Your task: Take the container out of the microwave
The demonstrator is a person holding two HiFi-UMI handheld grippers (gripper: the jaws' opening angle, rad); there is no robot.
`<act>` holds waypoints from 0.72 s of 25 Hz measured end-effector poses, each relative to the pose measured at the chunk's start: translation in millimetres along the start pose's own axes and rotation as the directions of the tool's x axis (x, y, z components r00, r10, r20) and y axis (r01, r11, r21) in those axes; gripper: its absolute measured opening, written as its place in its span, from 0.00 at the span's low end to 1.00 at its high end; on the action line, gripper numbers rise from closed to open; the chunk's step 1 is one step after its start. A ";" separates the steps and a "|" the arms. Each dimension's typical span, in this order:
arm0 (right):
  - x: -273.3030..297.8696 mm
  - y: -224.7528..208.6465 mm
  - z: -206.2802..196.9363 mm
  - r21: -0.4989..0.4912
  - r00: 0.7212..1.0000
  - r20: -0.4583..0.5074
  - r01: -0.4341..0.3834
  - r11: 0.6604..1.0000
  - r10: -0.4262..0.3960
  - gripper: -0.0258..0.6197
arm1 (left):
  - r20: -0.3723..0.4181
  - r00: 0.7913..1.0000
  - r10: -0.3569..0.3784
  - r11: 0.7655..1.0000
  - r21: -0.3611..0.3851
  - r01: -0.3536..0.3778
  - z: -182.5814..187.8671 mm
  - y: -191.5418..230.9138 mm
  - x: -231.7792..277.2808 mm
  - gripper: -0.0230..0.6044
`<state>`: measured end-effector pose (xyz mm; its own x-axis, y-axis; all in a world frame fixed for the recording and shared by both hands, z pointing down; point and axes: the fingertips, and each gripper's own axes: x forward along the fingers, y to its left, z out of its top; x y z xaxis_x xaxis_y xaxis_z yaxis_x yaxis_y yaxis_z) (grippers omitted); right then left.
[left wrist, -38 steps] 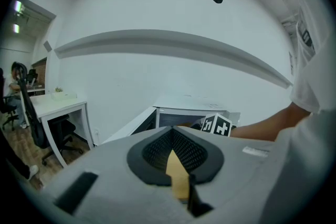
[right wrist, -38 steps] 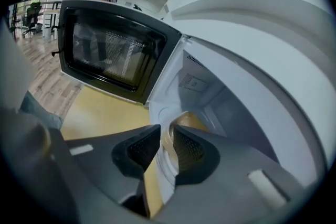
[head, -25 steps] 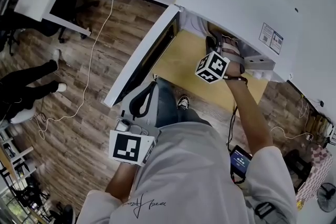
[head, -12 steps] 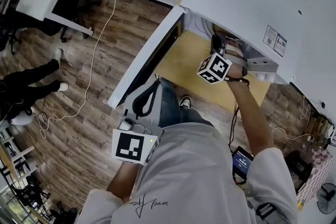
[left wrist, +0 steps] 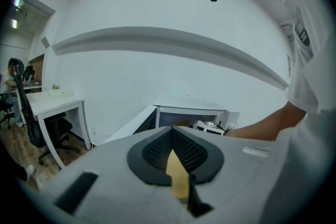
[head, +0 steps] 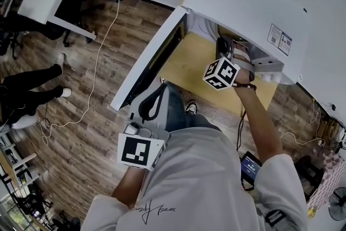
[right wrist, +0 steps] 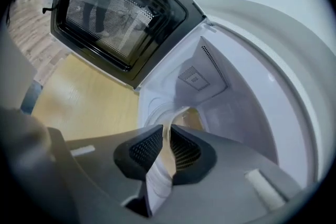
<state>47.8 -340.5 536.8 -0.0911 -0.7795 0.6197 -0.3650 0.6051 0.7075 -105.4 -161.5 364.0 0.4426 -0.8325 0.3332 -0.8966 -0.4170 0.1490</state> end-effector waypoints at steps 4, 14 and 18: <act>-10.9 -1.7 2.3 0.032 1.000 0.016 -0.005 0.999 0.004 0.13 | 0.009 1.000 -0.004 1.000 0.001 0.004 1.6 -3.9 -1.7 0.03; -37.5 -7.6 1.4 0.112 0.998 0.055 -0.038 0.993 0.032 0.13 | 0.038 0.999 -0.025 1.000 0.013 0.025 6.8 -19.4 -2.5 0.03; -49.3 -7.3 2.8 0.137 0.996 0.074 -0.052 0.989 0.042 0.13 | 0.050 0.998 -0.024 1.000 0.011 0.024 8.5 -22.0 -5.3 0.03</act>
<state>52.3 -307.0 500.0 -0.1751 -0.7631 0.6221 -0.4829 0.6172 0.6211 -87.9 -151.0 351.1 0.4645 -0.8393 0.2826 -0.8856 -0.4407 0.1466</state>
